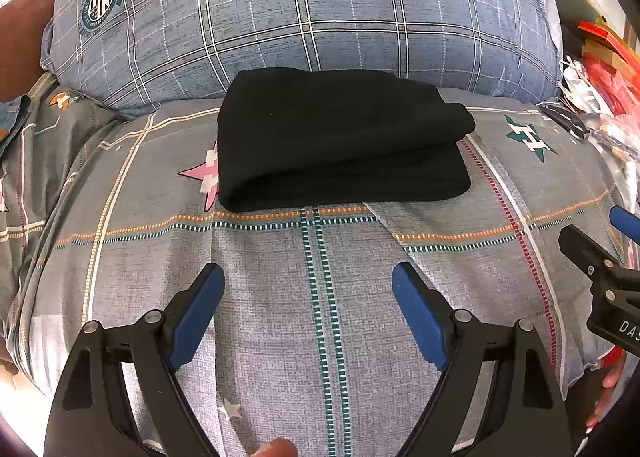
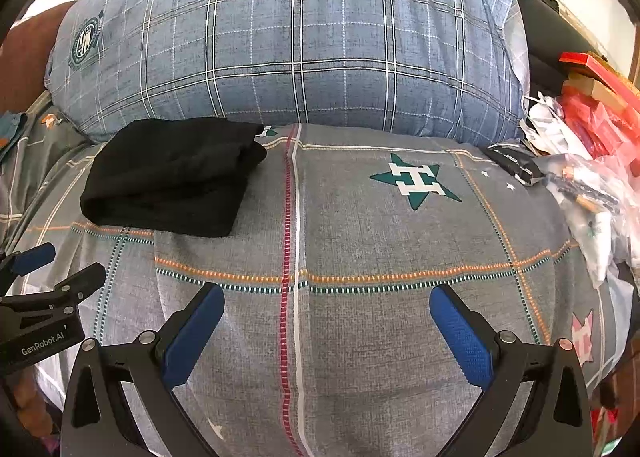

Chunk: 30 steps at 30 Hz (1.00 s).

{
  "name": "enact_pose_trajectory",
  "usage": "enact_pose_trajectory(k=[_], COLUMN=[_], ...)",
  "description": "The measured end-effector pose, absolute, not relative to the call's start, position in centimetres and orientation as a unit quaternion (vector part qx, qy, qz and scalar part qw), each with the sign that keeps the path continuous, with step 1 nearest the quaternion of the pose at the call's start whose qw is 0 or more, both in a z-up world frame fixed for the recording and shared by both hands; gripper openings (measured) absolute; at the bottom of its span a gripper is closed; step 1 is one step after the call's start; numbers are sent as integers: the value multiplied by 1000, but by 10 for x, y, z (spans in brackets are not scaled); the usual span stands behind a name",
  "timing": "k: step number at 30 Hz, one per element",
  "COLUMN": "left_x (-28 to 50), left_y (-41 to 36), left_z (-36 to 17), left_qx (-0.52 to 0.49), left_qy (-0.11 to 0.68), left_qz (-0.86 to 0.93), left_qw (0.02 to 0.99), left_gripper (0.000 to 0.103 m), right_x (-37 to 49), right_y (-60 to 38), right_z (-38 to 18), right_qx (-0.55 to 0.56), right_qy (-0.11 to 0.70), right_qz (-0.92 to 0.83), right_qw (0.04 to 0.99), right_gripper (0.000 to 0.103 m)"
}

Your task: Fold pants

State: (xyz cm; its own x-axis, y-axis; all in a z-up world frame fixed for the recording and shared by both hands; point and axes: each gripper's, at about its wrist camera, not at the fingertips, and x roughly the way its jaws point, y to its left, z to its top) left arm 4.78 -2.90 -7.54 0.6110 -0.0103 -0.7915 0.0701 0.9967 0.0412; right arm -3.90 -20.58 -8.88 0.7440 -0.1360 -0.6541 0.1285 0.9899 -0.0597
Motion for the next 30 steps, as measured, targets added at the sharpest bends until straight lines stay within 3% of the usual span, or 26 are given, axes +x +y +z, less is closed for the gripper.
enact_pose_trajectory(k=[30], left_x=[48], left_y=[-32], left_z=[-74], left_qx=[29], left_qy=[442], left_qz=[-35], left_qw=[896], left_gripper=[87], right_x=[-37], right_y=[-207], right_z=[-95], right_qx=[-5], right_qy=[360], right_qz=[-70], right_qw=[930], right_gripper=[103])
